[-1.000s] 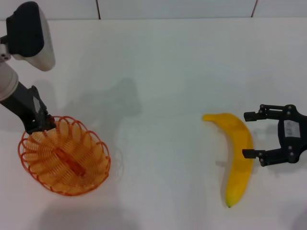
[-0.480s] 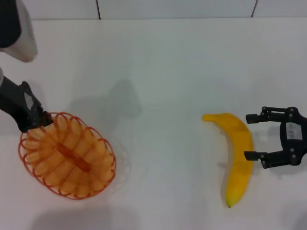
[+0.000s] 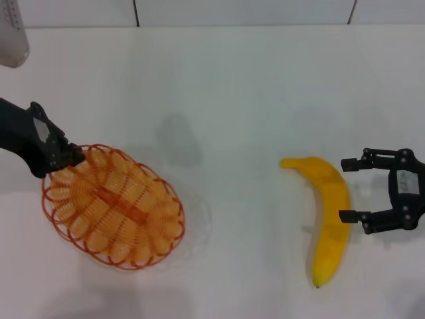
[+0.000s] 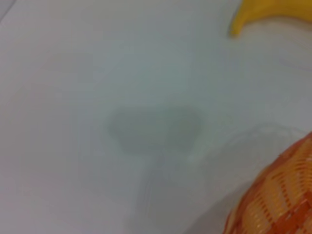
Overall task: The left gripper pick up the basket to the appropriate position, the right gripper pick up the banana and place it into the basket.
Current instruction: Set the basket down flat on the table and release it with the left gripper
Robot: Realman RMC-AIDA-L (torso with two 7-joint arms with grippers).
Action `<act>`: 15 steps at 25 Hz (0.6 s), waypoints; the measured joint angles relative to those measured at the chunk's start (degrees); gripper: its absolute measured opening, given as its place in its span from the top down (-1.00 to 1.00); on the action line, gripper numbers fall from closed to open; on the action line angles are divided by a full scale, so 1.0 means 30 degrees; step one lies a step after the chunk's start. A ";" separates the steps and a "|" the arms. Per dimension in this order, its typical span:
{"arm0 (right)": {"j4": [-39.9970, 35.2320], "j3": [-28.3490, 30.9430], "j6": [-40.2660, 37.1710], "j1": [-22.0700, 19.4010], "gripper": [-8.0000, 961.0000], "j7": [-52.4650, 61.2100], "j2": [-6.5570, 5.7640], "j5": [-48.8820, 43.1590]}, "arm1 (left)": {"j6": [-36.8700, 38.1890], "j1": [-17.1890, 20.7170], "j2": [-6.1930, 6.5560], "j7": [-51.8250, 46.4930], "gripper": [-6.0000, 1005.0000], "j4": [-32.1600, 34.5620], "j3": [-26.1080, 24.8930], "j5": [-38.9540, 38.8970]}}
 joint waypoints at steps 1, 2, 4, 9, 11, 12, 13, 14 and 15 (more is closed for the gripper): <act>0.0000 -0.0001 0.0000 0.0000 -0.84 0.0000 0.0000 0.0000 | -0.0017 0.0093 -0.0010 -0.0273 0.88 0.0001 0.0007 -0.0239; 0.0000 -0.0001 -0.0001 0.0000 -0.84 -0.0002 0.0000 0.0000 | -0.0125 0.0185 -0.0023 -0.0818 0.88 -0.0039 -0.0030 -0.0540; 0.0001 0.0000 -0.0001 -0.0001 -0.84 0.0000 -0.0001 0.0000 | -0.0260 0.0227 -0.0030 -0.1435 0.88 -0.0129 -0.0144 -0.0736; 0.0000 -0.0001 -0.0037 0.0042 -0.84 0.0000 -0.0001 0.0000 | -0.0966 0.0165 -0.0016 -0.4053 0.87 -0.0813 -0.0462 -0.1501; 0.0001 0.0000 -0.0057 0.0079 -0.84 0.0000 -0.0001 0.0000 | -0.1239 0.0087 -0.0025 -0.4931 0.87 -0.1122 -0.0363 -0.1593; 0.0001 -0.0001 -0.0057 0.0103 -0.84 0.0000 -0.0001 0.0000 | -0.1415 0.0019 -0.0030 -0.5420 0.87 -0.1318 -0.0311 -0.1611; 0.0000 -0.0001 -0.0058 0.0131 -0.84 0.0000 0.0000 0.0000 | -0.1582 -0.0074 -0.0038 -0.5916 0.87 -0.1558 -0.0240 -0.1621; 0.0001 -0.0002 -0.0060 0.0157 -0.84 0.0000 -0.0001 0.0000 | -0.1713 -0.0214 -0.0039 -0.6318 0.87 -0.1852 -0.0119 -0.1624; 0.0000 -0.0001 -0.0059 0.0164 -0.84 0.0000 -0.0001 0.0000 | -0.1831 -0.0357 -0.0038 -0.6611 0.87 -0.2122 -0.0028 -0.1628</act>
